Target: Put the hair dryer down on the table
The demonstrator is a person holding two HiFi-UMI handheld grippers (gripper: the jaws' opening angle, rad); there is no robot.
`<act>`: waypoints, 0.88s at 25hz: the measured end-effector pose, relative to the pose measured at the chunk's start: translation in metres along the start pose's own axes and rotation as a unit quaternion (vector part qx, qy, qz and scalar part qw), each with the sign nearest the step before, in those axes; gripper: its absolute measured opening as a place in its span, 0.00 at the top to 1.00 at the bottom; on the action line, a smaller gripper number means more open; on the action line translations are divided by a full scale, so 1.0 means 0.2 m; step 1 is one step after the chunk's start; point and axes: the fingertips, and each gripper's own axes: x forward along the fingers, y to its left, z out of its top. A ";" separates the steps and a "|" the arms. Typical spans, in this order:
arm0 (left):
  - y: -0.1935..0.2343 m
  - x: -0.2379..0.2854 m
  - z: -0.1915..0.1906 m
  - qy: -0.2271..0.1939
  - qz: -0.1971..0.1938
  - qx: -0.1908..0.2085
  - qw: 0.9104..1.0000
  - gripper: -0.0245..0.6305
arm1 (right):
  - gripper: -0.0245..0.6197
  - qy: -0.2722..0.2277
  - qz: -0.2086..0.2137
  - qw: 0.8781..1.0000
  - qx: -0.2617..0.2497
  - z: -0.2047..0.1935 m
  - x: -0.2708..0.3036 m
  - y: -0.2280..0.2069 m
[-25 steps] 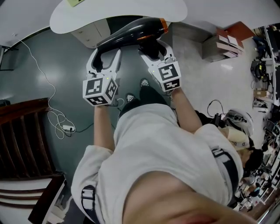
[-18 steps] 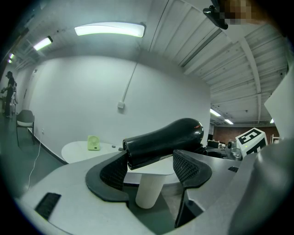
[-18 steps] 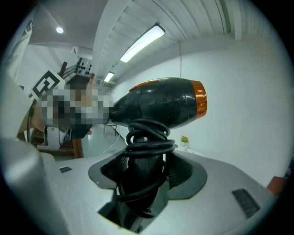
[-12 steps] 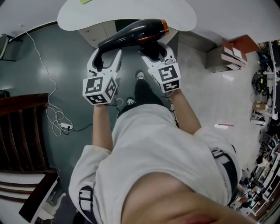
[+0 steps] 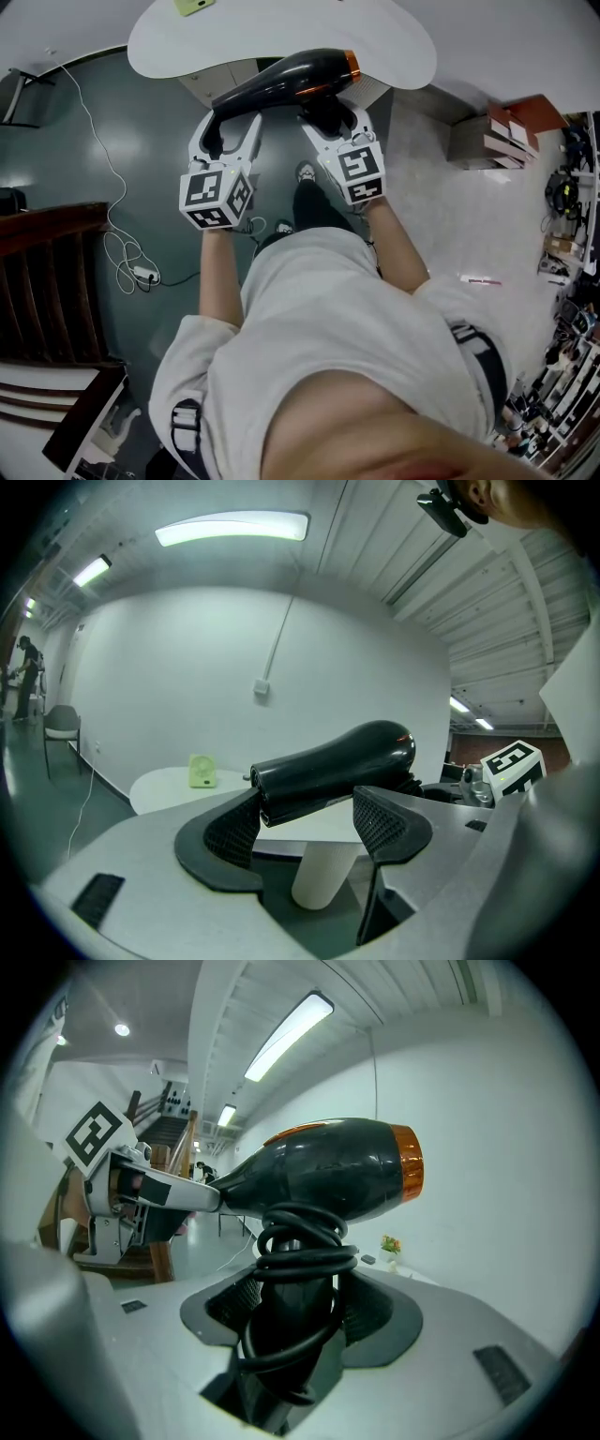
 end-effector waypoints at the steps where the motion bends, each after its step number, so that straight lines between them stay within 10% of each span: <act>1: 0.02 0.05 0.00 0.003 0.002 0.000 1.000 0.47 | 0.56 0.001 0.003 1.000 0.002 0.00 0.04 -0.03; 22: 0.30 0.96 -0.02 0.059 0.090 -0.036 0.994 0.47 | 0.56 0.048 0.101 0.994 0.011 -0.10 0.82 -0.68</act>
